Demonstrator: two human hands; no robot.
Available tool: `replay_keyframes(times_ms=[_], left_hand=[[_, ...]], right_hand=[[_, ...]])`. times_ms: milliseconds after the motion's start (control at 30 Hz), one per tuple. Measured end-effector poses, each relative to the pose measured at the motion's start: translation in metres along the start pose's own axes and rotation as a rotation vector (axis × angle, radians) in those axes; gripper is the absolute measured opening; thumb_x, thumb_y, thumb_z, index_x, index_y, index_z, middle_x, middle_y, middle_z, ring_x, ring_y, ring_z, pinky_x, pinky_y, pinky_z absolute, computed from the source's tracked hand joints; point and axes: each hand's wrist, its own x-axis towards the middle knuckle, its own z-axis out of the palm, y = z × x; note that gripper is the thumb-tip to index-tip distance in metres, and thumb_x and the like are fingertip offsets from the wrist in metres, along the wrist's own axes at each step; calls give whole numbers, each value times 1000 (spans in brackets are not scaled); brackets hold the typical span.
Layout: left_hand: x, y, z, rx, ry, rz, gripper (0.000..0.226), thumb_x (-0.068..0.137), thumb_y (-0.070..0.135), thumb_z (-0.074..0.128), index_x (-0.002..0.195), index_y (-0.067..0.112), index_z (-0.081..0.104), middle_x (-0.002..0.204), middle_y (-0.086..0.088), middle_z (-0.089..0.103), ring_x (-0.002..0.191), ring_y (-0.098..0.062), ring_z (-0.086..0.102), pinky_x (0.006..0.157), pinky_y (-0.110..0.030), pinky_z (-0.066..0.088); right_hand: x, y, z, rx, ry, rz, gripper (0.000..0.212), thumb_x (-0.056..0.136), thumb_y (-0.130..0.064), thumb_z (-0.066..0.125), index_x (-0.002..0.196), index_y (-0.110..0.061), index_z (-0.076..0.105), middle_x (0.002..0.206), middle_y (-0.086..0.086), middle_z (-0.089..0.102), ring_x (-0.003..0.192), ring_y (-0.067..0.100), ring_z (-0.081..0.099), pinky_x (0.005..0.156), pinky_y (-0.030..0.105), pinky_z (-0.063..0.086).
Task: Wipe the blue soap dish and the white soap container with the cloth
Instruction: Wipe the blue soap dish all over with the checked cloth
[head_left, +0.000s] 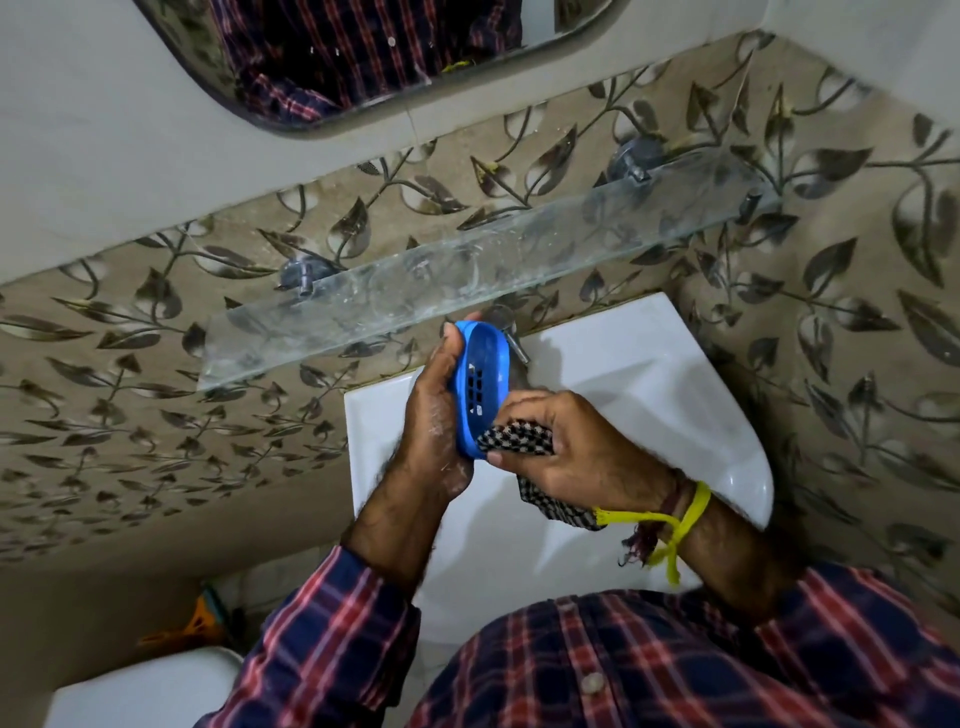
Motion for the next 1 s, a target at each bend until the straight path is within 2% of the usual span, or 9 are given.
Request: replay_keyframes(times_ms=[167,267,367,467,567,633,700,867,1000], left_hand=[[-1,1,2,-31,69,-50,46,86,59,58,75,22,82,76,-5,64,66,-20,59,64,-31,47],[-1,4,4,-92,125,-107,50,94,55,54,72,16,76,70,-6,61,61,-20,59,59,-29,49],[0,7,5,-97,143,-139,53,96,60,49,86,11,69,74,-8,61,66,-22,59,63,-31,50],[-1,7,4,44,87,-126,72,89,77,38,126,20,63,103,-11,73,90,-27,68,85,-41,55],[-11,-17,-10,513,118,174,78,86,83,31,153,44,27,161,5,37,144,-17,42,117,-50,36],[-15,-39,-27,851,14,567,66,100,61,35,158,37,15,167,14,16,153,-9,20,124,-41,23],[-13,-54,-41,1057,-137,797,66,104,52,38,160,30,11,169,6,15,155,-18,16,124,-40,21],[7,-45,-34,1036,-175,983,65,105,50,34,161,25,10,169,-5,15,155,-33,15,122,-55,20],[20,-35,-35,1016,-221,1051,63,105,54,26,160,26,15,167,-3,23,150,-38,26,116,-64,26]], right_hand=[[-6,12,-2,-56,-27,22,11,81,-22,76,88,-18,68,88,-17,58,77,1,62,66,18,49],[-5,9,3,-211,38,-61,17,78,-33,77,89,-23,68,88,-21,56,85,3,61,73,31,53],[-5,8,6,-186,121,-81,14,79,-25,77,87,-16,69,88,-16,58,84,10,62,73,37,53],[-5,8,2,50,188,40,12,80,-12,78,83,-7,67,80,-1,62,77,16,63,72,34,52],[-1,3,-10,404,238,288,12,80,-6,77,78,-3,66,67,2,62,63,19,58,65,33,51],[2,2,-17,628,257,429,16,80,-3,76,87,7,66,70,14,61,66,28,57,70,51,51],[4,0,-25,795,187,506,21,81,-3,73,97,9,66,76,18,59,68,30,55,74,62,47],[14,-7,-33,977,-20,546,21,79,-8,71,99,-2,70,69,10,59,55,19,57,61,40,51],[22,-14,-35,1017,-79,526,12,83,-8,68,95,-5,71,66,6,63,54,18,61,55,39,53]])
